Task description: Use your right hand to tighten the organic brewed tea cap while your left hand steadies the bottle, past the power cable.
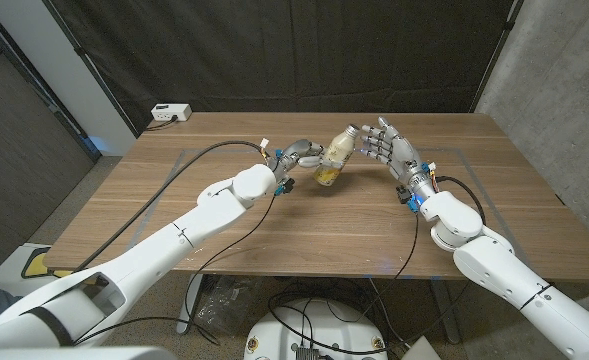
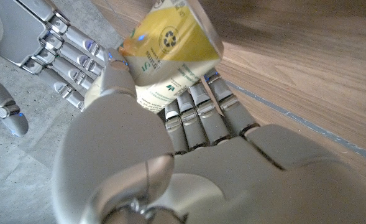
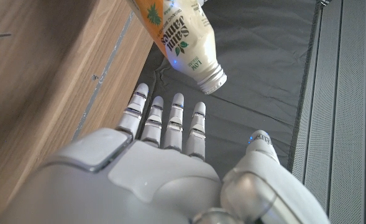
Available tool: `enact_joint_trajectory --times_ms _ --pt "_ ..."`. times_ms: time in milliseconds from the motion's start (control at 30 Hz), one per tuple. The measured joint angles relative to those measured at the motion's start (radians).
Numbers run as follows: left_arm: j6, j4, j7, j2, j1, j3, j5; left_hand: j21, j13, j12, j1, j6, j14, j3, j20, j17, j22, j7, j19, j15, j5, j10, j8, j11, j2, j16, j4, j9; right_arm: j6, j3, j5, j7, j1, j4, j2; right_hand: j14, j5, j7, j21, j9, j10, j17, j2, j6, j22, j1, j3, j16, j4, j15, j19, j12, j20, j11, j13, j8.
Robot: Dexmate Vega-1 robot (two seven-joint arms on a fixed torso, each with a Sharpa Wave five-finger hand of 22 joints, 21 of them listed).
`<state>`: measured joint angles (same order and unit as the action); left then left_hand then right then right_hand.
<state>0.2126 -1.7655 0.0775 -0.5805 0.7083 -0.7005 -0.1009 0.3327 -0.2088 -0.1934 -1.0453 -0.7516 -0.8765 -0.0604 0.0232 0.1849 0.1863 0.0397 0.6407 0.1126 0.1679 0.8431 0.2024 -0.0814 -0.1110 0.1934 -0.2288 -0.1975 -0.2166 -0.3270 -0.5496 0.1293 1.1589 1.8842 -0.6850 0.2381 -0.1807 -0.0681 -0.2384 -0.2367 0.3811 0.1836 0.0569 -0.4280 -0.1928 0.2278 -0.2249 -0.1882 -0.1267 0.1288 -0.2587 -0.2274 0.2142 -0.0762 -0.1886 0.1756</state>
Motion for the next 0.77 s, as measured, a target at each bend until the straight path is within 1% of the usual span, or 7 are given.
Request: enact_joint_trajectory --times_ms 33,67,167,233,433,667,767 --pt "-0.002 -0.002 0.002 -0.002 0.004 0.002 0.000 0.000 0.000 0.000 0.000 0.000 0.000 -0.009 0.000 0.000 0.000 0.000 0.000 0.000 -0.001 0.000 0.000 0.000 0.000 0.000 0.006 0.000 -0.004 -0.001 0.004 0.002 0.000 -0.001 0.002 -0.002 0.000 -0.001 0.004 0.001 -0.001 0.000 0.000 0.001 0.000 0.000 0.000 0.000 0.000 -0.002 0.010 0.000 0.001 0.002 0.000 0.002" --pt "-0.010 -0.006 0.008 -0.005 0.012 0.008 -0.001 0.000 0.000 0.001 0.000 0.000 0.000 -0.023 0.000 0.000 0.000 0.000 0.000 0.000 -0.002 -0.001 0.000 0.001 0.000 0.000 0.020 0.000 -0.011 -0.002 0.014 0.008 -0.001 -0.004 0.006 -0.006 0.000 -0.003 0.006 0.004 -0.002 0.000 0.000 0.004 0.000 0.000 0.000 0.001 0.000 -0.006 0.017 0.000 0.000 0.001 -0.002 0.002" --pt "-0.029 -0.006 0.022 -0.005 0.012 0.008 -0.002 0.000 0.000 0.001 0.000 0.002 0.000 -0.023 0.000 -0.001 0.000 -0.002 0.000 0.000 0.002 -0.002 -0.001 0.002 0.000 0.000 0.020 0.000 -0.011 -0.005 0.014 0.008 -0.003 -0.009 0.014 -0.011 0.000 -0.003 0.014 0.005 -0.005 0.000 0.000 0.003 0.000 0.000 0.000 0.007 0.000 -0.011 0.030 0.000 -0.005 0.005 -0.005 0.006" --pt "-0.043 -0.015 0.031 -0.015 0.040 0.027 -0.004 -0.004 0.000 0.001 0.000 0.002 0.000 -0.023 0.000 -0.001 0.000 -0.002 0.000 0.000 0.003 -0.002 -0.002 0.002 0.000 0.000 0.021 0.000 -0.030 -0.008 0.044 0.026 -0.005 -0.011 0.019 -0.013 0.000 -0.003 0.015 0.005 -0.007 0.000 0.000 0.003 0.000 0.000 0.000 0.007 0.000 -0.013 0.037 0.000 -0.012 0.007 -0.005 0.006" --pt "-0.074 -0.024 0.051 -0.023 0.064 0.045 -0.008 -0.004 0.000 0.001 0.000 0.002 0.000 -0.024 0.006 -0.001 0.000 -0.002 -0.005 0.000 0.003 -0.002 -0.002 0.002 0.000 0.000 0.021 0.000 -0.037 -0.014 0.063 0.035 -0.014 -0.016 0.029 -0.013 0.000 -0.003 0.015 0.007 -0.007 0.000 0.000 0.003 0.000 0.000 0.000 0.007 0.000 -0.013 0.042 0.000 -0.018 0.007 -0.005 0.010" --pt "-0.095 -0.033 0.071 -0.028 0.090 0.064 -0.011 -0.004 0.000 0.001 0.000 0.002 0.002 -0.030 0.005 -0.001 0.000 -0.002 -0.005 -0.002 0.003 -0.004 -0.002 0.003 0.000 -0.002 0.019 0.000 -0.037 -0.020 0.075 0.031 -0.029 -0.027 0.034 -0.013 0.000 -0.003 0.019 0.009 -0.007 0.000 0.000 0.003 0.000 0.000 0.000 0.007 0.000 -0.013 0.047 0.000 -0.013 0.007 -0.005 0.010" --pt "-0.097 -0.040 0.078 -0.029 0.100 0.071 -0.011 -0.004 0.000 0.001 0.000 0.004 0.002 -0.030 0.005 -0.002 0.000 -0.004 -0.005 -0.002 0.003 -0.007 0.002 0.003 0.000 -0.002 0.019 0.000 -0.037 -0.021 0.076 0.025 -0.035 -0.033 0.035 -0.013 0.000 -0.003 0.021 0.009 -0.012 0.000 0.000 0.003 0.000 0.000 0.000 0.007 0.000 -0.013 0.047 0.000 -0.012 0.012 -0.005 0.012"
